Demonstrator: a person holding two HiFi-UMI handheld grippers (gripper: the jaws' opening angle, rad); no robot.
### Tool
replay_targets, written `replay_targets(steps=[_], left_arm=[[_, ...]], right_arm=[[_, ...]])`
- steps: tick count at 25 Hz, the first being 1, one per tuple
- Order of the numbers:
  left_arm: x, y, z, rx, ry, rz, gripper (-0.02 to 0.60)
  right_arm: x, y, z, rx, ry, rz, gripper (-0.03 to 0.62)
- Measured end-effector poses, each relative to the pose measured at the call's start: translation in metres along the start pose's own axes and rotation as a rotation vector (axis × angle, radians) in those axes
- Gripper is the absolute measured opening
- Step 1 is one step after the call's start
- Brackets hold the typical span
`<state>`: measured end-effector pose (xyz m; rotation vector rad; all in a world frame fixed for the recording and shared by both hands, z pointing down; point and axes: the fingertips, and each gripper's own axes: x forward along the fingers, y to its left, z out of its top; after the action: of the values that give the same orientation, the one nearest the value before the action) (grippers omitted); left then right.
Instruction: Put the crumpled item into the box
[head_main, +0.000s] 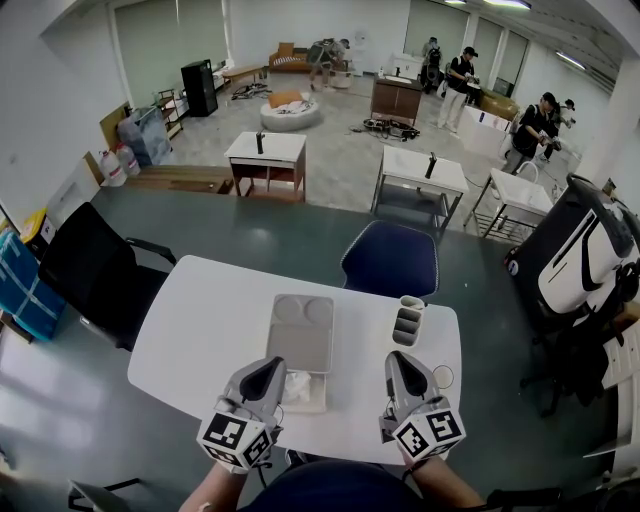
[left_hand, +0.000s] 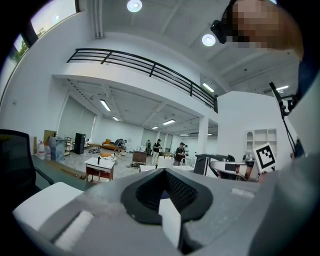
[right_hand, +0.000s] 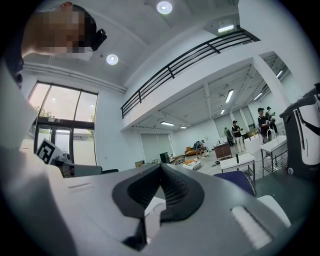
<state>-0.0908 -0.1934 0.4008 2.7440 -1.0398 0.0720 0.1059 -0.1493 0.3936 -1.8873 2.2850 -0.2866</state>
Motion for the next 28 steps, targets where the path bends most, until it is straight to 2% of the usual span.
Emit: replay_targets(steps=[28], left_arm=[[0.007,0.003,-0.014,-0.022,0.034,0.007,0.002]], right_arm=[[0.006,-0.006,-0.008,0.016,0.018,0.003,0.002]])
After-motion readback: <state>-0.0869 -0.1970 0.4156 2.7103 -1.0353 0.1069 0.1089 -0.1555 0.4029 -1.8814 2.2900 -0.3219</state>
